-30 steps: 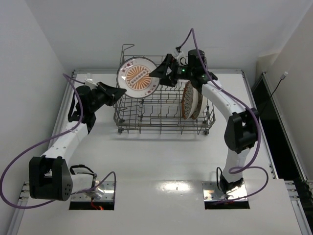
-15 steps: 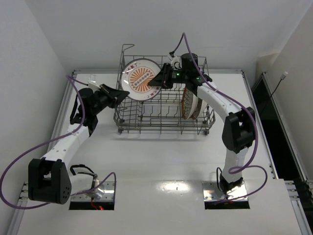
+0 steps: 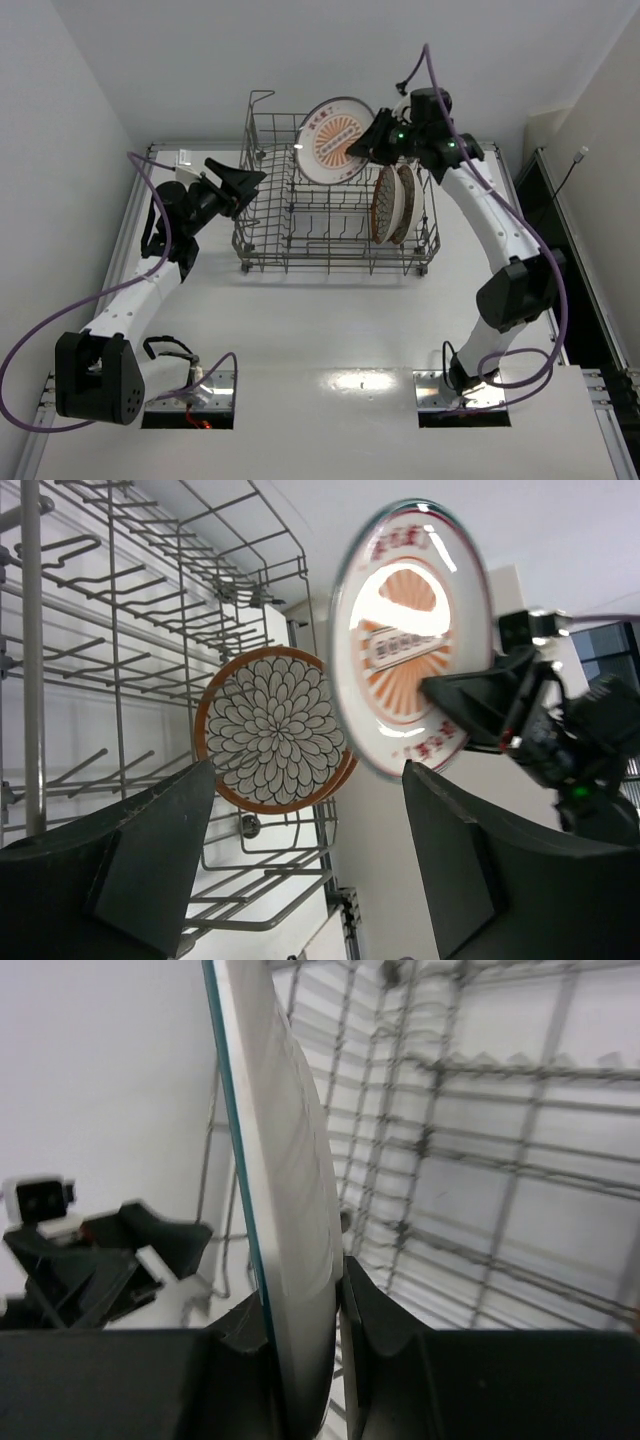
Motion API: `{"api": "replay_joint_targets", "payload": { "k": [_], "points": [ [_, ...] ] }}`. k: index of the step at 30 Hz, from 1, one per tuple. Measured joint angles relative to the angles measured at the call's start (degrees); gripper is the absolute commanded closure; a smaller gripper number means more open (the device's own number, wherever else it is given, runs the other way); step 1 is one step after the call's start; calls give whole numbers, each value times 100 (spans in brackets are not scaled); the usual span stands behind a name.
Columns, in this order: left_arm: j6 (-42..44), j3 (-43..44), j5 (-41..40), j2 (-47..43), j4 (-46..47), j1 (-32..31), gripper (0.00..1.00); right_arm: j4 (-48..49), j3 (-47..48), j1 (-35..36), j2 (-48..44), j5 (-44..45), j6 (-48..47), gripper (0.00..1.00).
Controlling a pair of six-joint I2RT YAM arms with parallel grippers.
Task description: Load the plates into the dish rack
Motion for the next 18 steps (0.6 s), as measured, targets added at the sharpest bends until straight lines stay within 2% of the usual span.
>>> {"api": "replay_joint_targets", "payload": {
  "k": [4, 9, 12, 18],
  "points": [
    [68, 7, -83, 0, -42, 0, 25, -1106, 896, -120, -146, 1161, -356, 100],
    [98, 48, -125, 0, -138, 0, 25, -2520, 2006, 39, -149, 3010, -841, 100],
    [107, 50, -129, 0, -160, 0, 25, -3095, 2090, 326, -160, 4059, -1023, 100],
    [111, 50, -131, 0, -166, 0, 25, -3930, 1961, 861, -70, 5171, -1198, 100]
  ]
}}
